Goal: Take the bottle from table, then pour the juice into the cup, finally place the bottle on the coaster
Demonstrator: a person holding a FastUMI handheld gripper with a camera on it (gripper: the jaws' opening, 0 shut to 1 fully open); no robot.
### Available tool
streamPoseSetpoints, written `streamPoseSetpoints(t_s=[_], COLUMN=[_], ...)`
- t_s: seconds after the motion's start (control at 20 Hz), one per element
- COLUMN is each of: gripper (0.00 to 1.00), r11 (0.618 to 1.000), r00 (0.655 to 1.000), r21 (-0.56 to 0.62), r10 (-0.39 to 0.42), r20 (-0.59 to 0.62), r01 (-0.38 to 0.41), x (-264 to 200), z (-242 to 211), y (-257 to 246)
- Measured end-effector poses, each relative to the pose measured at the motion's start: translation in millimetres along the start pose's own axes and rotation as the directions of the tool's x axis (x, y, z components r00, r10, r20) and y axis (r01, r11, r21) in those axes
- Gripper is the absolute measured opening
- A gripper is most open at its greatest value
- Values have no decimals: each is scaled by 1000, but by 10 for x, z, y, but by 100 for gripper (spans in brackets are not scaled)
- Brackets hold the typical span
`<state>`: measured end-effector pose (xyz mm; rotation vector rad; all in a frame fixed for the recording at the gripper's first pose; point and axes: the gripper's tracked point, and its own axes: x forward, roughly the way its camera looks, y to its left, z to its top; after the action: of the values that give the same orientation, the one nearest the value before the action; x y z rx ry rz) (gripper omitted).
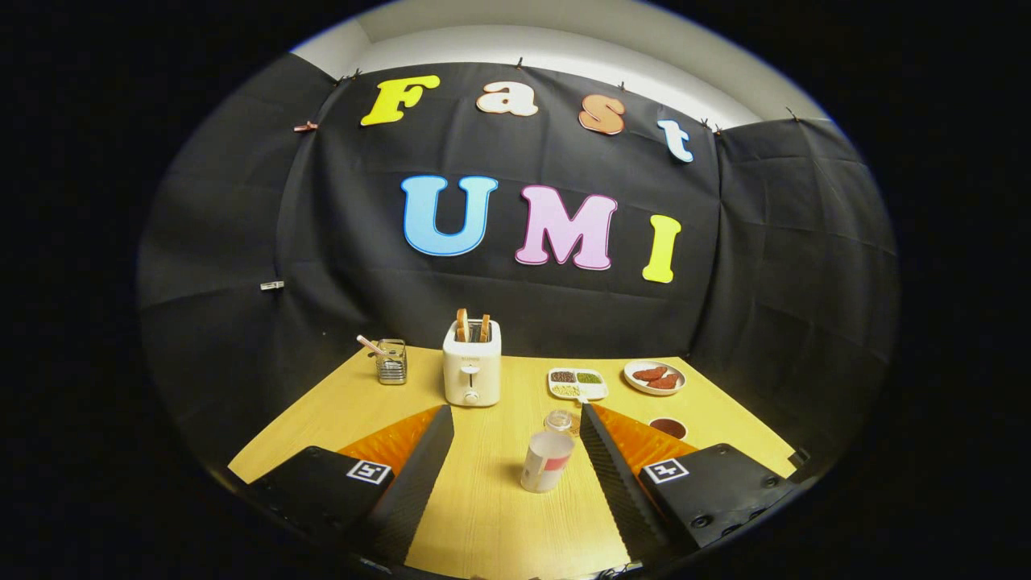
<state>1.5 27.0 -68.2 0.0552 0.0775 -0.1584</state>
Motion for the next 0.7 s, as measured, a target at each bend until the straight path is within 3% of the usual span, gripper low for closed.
streamPoseSetpoints(t_s=[0.7], gripper=[97], r11=[990], r00=[988], r21=[18], r10=[-142], r20=[-61], r01=[143], x=[416], z=[-700], y=[-187])
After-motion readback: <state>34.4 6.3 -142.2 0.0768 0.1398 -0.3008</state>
